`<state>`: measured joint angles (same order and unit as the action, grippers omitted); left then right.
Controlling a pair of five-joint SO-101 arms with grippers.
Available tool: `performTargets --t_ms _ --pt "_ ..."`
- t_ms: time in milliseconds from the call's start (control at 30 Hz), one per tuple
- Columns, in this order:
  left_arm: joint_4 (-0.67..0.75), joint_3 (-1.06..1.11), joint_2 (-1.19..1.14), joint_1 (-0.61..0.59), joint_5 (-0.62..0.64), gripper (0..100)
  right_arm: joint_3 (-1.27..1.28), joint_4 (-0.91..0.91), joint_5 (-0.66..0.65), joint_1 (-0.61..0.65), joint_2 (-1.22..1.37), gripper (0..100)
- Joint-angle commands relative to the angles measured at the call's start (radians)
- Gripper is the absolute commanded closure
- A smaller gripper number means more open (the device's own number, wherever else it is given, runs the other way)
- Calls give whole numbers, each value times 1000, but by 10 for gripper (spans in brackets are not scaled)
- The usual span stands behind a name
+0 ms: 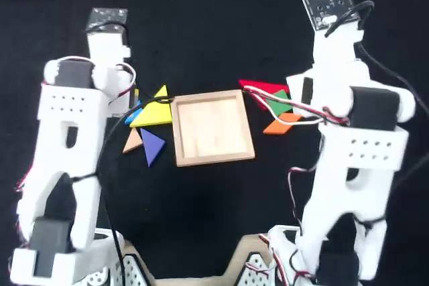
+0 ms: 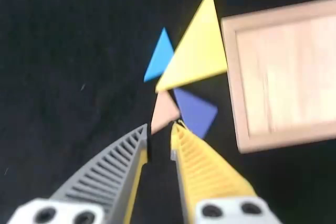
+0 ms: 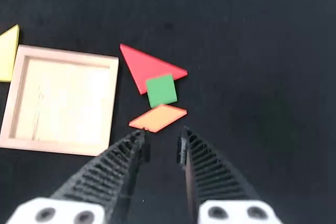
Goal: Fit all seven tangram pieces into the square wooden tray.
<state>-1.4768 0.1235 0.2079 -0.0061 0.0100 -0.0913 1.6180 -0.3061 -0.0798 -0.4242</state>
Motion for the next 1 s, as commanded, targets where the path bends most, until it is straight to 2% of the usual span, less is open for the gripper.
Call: performTargets --t_ms 0,67,167,267,333,500,567,867,967 --pt "218 99 -40 15 -44 913 76 -91 -75 -15 8 896" --pt "229 127 -54 53 -63 912 153 -143 -137 -15 8 895" --pt "308 203 -63 77 -46 889 251 -241 -153 -11 8 881" --pt "374 265 -37 27 -38 788 344 -358 -167 -6 13 801" --pt "420 300 -23 -15 -37 766 403 -425 -219 26 16 756" --pt "703 479 -9 -94 91 766 521 -511 -322 135 19 776" --pt "769 516 -9 -105 109 766 532 -520 -358 163 42 774" --pt "784 541 -9 -107 132 766 363 -542 -365 164 420 701" --pt "784 541 -12 -108 132 766 251 -542 -453 164 536 676"
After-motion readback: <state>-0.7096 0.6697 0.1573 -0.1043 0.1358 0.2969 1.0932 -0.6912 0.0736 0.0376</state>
